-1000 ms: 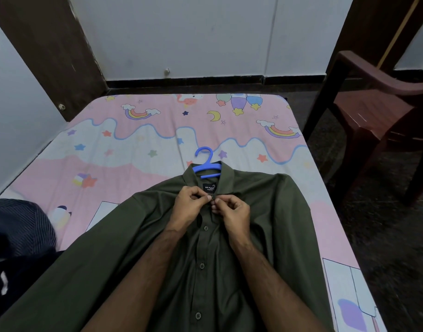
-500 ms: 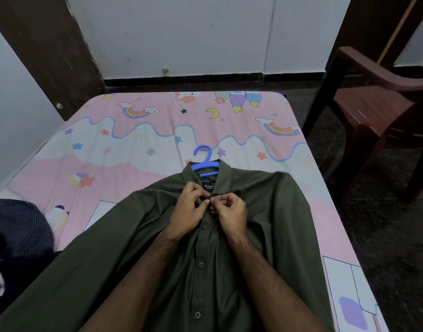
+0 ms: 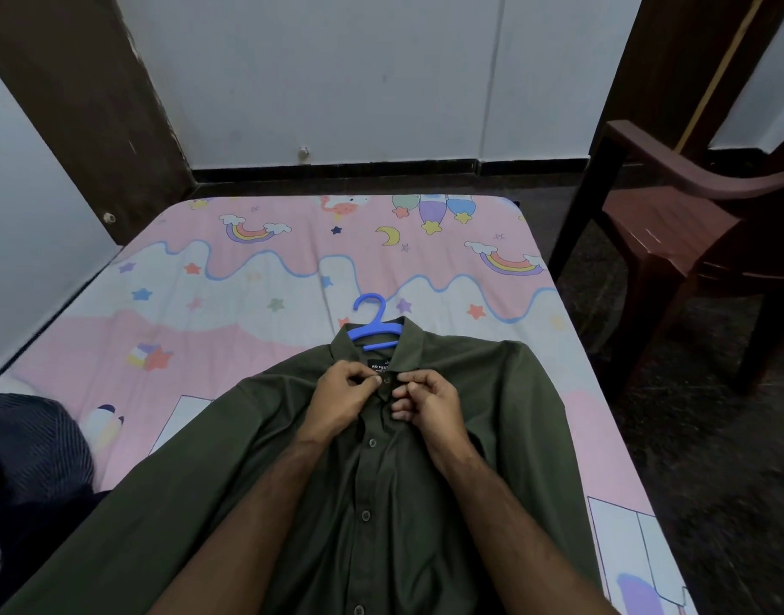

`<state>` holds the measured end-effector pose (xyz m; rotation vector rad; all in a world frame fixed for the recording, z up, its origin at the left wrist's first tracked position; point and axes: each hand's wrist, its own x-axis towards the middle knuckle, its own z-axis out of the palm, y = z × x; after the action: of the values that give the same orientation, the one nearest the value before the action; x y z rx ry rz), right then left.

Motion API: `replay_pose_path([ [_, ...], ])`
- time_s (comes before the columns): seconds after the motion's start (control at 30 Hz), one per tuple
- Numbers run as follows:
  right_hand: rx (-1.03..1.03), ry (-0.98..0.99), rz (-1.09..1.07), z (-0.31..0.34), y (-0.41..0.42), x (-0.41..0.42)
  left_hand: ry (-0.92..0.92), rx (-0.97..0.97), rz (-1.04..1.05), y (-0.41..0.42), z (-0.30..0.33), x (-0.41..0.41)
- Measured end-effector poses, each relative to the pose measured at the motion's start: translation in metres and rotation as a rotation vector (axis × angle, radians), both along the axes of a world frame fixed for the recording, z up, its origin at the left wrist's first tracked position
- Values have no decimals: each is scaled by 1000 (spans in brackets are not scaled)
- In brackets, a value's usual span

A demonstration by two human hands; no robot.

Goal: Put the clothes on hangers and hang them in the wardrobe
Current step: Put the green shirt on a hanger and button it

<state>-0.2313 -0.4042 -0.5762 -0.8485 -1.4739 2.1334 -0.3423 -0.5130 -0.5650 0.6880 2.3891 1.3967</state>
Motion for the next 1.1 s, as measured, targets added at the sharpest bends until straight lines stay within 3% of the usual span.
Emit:
replay_pose_path([
  [0.07, 27, -16, -46, 9, 11, 6, 84, 9, 3, -2, 4, 1],
  [0.13, 249, -42, -81, 17, 25, 12, 222, -3, -34, -2, 11, -5],
  [0.27, 1052, -233, -114, 32, 60, 13, 781, -298, 26, 4, 26, -38],
  [0.3, 1253, -339, -94, 36, 70, 10, 809, -414, 16, 7, 27, -48],
  [0.37, 1460, -590, 80, 41, 86, 5, 641, -618, -73, 10, 27, -62],
  [0.43, 1485, -742, 307, 44, 96, 2, 438, -719, -134, 12, 28, -69],
  [0.63, 1457, -744, 523, 64, 102, 20, 295, -584, -142, 7, 55, -50],
  [0.7, 1426, -652, 468, 81, 96, 32, 387, -524, -142, -1, 75, -40],
  [0.8, 1429, -480, 285, 135, 90, 44, 667, -410, -107, -7, 134, -31],
  [0.87, 1447, -376, 175, 191, 89, 50, 810, -307, -73, -7, 195, -26],
  [1.0, 1489, -266, -102, 333, 89, 69, 922, 6, 10, -13, 345, 0],
  [1.1, 1500, -180, -236, 436, 87, 96, 1040, 108, 26, -28, 452, 29],
])
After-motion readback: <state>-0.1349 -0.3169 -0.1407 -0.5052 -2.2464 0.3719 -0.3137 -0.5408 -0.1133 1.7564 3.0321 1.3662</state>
